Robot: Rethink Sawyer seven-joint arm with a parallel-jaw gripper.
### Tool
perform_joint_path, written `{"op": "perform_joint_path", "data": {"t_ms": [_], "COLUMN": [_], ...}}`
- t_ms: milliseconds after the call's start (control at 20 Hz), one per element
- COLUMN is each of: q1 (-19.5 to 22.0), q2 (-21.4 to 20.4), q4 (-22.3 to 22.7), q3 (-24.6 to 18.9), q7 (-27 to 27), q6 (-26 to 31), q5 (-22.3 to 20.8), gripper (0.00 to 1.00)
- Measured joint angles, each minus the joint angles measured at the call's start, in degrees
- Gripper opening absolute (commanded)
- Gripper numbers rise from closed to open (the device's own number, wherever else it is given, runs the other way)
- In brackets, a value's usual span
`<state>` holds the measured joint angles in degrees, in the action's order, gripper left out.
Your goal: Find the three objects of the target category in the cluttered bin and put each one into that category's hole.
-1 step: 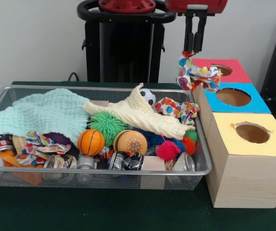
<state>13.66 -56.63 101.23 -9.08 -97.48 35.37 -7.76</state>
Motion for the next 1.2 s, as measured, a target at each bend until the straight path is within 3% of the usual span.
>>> {"op": "perform_joint_path", "data": {"t_ms": [1200], "q1": [1.4], "q2": [-0.7], "q4": [0.3], "q3": [0.0], "q7": [0.0], "q6": [0.0], "q5": [0.0], "gripper": [0.0]}}
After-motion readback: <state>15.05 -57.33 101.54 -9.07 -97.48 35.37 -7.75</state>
